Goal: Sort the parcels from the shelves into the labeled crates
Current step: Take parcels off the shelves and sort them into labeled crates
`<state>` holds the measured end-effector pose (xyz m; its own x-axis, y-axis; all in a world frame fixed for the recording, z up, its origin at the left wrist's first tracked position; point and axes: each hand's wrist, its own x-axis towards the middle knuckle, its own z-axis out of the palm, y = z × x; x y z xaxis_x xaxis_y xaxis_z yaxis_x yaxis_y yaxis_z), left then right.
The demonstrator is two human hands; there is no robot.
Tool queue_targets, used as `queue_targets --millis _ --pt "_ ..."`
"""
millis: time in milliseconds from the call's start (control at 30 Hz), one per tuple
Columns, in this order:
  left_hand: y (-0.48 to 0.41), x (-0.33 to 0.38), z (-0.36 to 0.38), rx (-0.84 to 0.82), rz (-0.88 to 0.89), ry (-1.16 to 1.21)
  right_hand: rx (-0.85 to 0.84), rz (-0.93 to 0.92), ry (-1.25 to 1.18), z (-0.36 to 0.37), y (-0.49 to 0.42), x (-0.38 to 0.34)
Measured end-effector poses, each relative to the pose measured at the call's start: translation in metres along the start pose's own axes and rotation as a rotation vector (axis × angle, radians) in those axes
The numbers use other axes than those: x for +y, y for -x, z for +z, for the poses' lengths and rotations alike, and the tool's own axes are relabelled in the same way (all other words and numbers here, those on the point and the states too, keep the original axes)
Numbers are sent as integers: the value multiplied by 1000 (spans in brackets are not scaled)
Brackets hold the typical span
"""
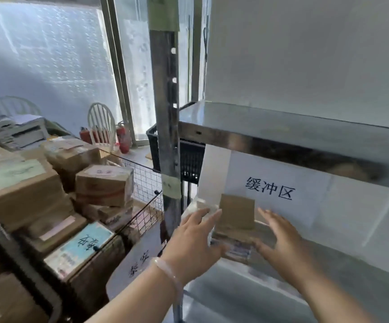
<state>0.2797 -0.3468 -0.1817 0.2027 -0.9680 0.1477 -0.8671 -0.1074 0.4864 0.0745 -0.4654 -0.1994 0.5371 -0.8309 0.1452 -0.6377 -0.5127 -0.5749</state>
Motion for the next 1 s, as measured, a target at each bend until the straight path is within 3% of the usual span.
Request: queue_targets --millis 133,300,433,567,633,733,833,900,1000 --pt "-39 15 47 -90 -130 50 -93 28 18 3 -11 38" --pt "-86 26 100 -135 -362 -140 -186 25 10 1 -22 77" --pt "-111 30 130 -249 -552 -148 -285 61 43 6 -27 98" --pt "-110 30 141 -180 -577 -87 -364 53 -56 10 -22 112" --pt "-104 31 140 -127 -586 98 -340 120 -173 7 -22 117" --pt "-84 26 135 0 -669 829 -265 311 -429 3 -30 113" --pt "-58 30 130 -7 -764 1305 -390 409 -752 -2 -33 93" --pt "-41 35 127 43 -823 1461 -499 377 -951 -1 -29 77" --pt "-20 36 116 190 -795 1331 -411 234 -935 8 -17 59"
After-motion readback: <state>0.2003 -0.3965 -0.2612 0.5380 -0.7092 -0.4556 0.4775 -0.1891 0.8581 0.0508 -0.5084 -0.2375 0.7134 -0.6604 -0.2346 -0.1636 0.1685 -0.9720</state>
